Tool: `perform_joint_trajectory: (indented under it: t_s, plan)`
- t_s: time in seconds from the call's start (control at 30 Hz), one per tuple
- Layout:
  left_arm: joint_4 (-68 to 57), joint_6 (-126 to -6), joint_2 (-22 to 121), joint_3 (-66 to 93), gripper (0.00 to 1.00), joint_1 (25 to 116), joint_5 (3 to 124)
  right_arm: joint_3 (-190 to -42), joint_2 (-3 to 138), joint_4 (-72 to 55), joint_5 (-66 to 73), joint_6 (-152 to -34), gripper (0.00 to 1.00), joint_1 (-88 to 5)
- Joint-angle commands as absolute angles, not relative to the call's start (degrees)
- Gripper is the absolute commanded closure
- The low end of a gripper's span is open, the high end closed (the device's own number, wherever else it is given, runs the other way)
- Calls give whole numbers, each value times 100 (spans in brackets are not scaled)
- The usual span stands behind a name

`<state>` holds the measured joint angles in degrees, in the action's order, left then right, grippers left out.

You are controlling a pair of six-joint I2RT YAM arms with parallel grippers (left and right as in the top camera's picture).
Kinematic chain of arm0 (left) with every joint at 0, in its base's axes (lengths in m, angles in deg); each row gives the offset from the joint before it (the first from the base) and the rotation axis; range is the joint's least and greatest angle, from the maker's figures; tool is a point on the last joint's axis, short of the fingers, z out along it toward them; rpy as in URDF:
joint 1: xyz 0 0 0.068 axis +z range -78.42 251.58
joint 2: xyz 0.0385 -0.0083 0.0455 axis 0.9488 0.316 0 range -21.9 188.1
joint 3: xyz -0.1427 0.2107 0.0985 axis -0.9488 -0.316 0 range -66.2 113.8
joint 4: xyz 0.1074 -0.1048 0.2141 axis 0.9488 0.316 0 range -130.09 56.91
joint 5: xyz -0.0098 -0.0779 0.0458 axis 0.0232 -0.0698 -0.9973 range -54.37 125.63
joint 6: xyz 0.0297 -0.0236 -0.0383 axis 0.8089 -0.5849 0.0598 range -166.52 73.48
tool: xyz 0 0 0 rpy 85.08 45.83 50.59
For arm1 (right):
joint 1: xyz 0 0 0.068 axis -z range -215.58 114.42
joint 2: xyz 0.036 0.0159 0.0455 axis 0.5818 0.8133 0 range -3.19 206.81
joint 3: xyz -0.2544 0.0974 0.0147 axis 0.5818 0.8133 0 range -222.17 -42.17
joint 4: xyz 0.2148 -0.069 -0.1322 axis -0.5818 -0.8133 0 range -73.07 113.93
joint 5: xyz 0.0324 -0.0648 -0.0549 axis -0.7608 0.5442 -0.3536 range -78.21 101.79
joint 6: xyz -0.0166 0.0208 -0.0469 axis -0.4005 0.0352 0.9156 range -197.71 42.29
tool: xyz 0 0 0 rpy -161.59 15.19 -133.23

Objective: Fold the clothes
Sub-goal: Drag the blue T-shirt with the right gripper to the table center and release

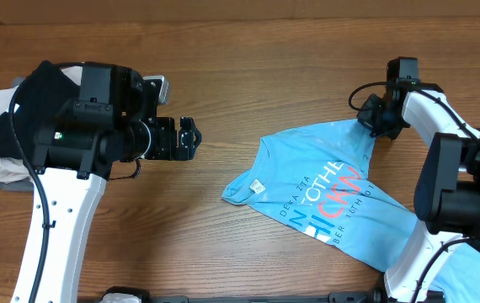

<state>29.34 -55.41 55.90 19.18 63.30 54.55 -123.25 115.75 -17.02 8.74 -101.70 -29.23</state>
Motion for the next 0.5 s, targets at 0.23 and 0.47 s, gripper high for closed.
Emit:
perform_joint_trajectory:
  t_s: [0.23,0.47]
  plan:
    - [2838,-5331,5612,2062,0,6287,5460,-12513,11210,-1356,-1383,-8826,96,-3113]
    - [2869,-5331,5612,2062,0,6287,5304,-12519,10593,-465,-2406,-8891,96,-3943]
